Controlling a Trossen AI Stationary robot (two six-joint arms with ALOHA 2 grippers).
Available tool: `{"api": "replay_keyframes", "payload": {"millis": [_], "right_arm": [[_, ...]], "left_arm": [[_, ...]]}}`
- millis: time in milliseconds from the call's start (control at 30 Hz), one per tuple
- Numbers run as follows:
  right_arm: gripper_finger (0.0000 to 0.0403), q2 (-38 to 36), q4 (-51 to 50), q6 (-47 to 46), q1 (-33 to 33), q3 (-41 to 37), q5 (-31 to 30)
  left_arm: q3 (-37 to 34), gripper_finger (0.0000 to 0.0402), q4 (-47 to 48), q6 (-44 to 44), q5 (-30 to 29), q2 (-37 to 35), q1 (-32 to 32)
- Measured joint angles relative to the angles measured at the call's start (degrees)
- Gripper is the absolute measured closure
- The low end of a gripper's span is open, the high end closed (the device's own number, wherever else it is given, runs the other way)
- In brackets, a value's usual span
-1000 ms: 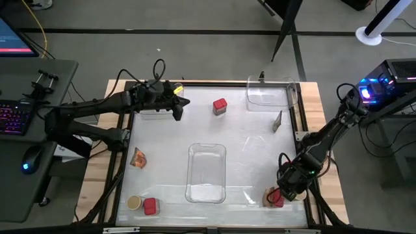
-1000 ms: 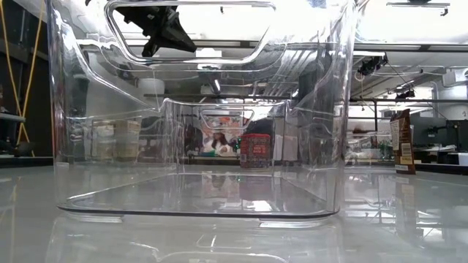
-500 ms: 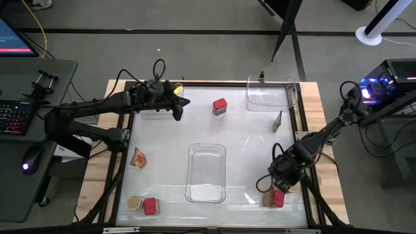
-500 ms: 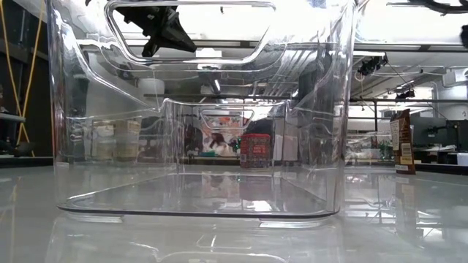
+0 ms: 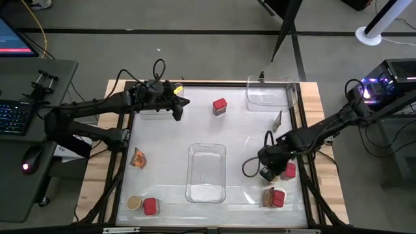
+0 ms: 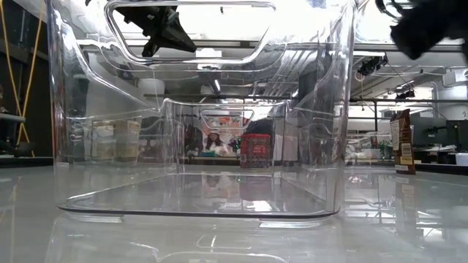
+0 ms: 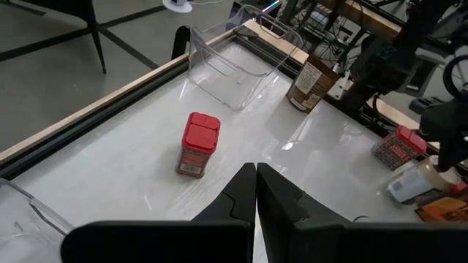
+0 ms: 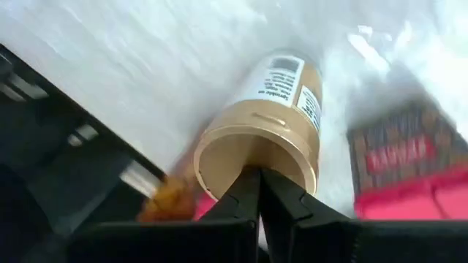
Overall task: Sort spices by type
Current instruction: Put the right gold seasoning bottle into the top left transparent bin
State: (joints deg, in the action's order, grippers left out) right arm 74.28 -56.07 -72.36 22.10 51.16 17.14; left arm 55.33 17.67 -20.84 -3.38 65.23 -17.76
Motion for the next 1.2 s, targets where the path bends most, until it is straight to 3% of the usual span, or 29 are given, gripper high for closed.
{"api": "replay_keyframes", "payload": {"millis": [400, 700, 933, 1067, 1200], "right_arm": [[0.0403, 0.3, 12.5, 13.2, -16.1, -0.4, -13.9], [0.0403, 1.6, 24.4, 23.6, -30.1, -0.6, -19.7], [0.0403, 9.7, 39.6, 28.8, -36.1, -0.4, -17.5], [0.0403, 16.6, 51.0, 28.8, -36.0, 0.5, -13.9], [0.0403, 23.6, 55.6, 29.4, -35.2, 6.1, -12.0]], "left_arm": [[0.0, 0.0401, -0.1, 0.0, 0.2, 0.0, 0.0], [0.0, 0.0401, -8.8, 0.0, 9.5, 0.0, 1.6], [0.0, 0.0402, -13.7, 0.0, 12.2, 0.0, 6.5], [0.0, 0.0401, -15.1, 0.1, 12.3, -1.2, 9.3], [0.0, 0.0401, -15.0, 0.1, 11.9, -4.0, 11.4]]}}
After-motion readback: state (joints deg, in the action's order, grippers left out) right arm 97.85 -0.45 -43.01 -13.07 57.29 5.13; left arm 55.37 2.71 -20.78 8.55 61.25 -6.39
